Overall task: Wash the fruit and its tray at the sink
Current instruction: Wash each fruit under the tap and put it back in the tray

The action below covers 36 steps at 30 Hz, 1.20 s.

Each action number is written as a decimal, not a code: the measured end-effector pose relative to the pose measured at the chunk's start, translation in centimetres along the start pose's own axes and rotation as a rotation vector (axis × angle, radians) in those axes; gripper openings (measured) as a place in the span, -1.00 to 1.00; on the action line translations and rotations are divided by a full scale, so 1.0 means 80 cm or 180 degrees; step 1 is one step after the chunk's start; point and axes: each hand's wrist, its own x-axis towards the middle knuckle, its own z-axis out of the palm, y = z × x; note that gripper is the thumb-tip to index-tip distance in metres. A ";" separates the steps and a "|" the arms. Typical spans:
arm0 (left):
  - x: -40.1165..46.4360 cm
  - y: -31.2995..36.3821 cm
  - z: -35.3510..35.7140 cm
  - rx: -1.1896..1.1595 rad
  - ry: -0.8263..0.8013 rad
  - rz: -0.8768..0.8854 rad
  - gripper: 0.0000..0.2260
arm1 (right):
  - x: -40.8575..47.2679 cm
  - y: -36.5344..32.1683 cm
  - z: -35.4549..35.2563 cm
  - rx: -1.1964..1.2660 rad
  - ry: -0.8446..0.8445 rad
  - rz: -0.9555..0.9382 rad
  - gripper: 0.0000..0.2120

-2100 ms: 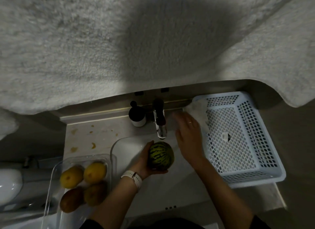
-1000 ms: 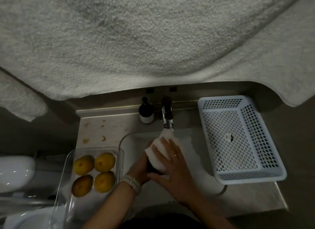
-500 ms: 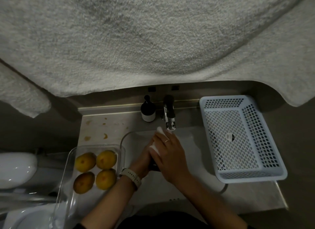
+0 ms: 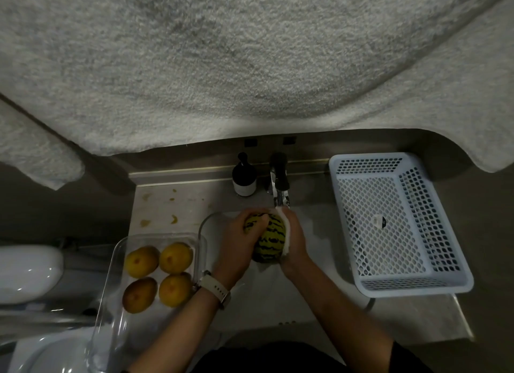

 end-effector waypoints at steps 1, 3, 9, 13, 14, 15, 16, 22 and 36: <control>-0.001 0.001 0.001 0.0044 0.0032 0.0070 -0.74 | -0.002 0.008 -0.001 0.0296 -0.0024 0.0027 -0.58; -0.002 0.004 0.005 0.0022 0.0164 0.0134 -0.72 | -0.007 0.021 -0.001 0.0720 0.0001 -0.0055 -0.52; 0.000 0.002 0.014 0.0044 0.0670 0.0069 -0.82 | -0.023 0.038 0.016 0.0291 0.0732 -0.0313 -0.56; 0.003 -0.001 0.006 0.0032 0.0655 -0.0070 -0.91 | -0.038 0.054 0.019 -0.1285 0.0470 -0.1497 -0.62; 0.003 -0.002 0.004 0.0013 0.0631 -0.0101 -0.95 | -0.039 0.056 0.016 -0.1567 0.0368 -0.1820 -0.60; 0.002 -0.003 0.003 0.0031 0.0620 -0.0119 -0.91 | -0.041 0.056 0.013 -0.1996 0.0294 -0.2114 -0.56; 0.001 -0.002 0.002 0.0057 0.0583 -0.0149 -0.84 | -0.039 0.055 0.009 -0.2538 0.0303 -0.2435 -0.54; -0.011 -0.008 -0.002 -0.0223 0.0025 -0.0642 -0.78 | -0.024 0.022 -0.008 -0.3792 -0.0144 -0.3097 -0.54; -0.004 0.002 -0.015 -0.0925 -0.0230 -0.1610 -0.78 | -0.021 -0.002 -0.008 -0.0135 -0.0338 -0.0269 -0.60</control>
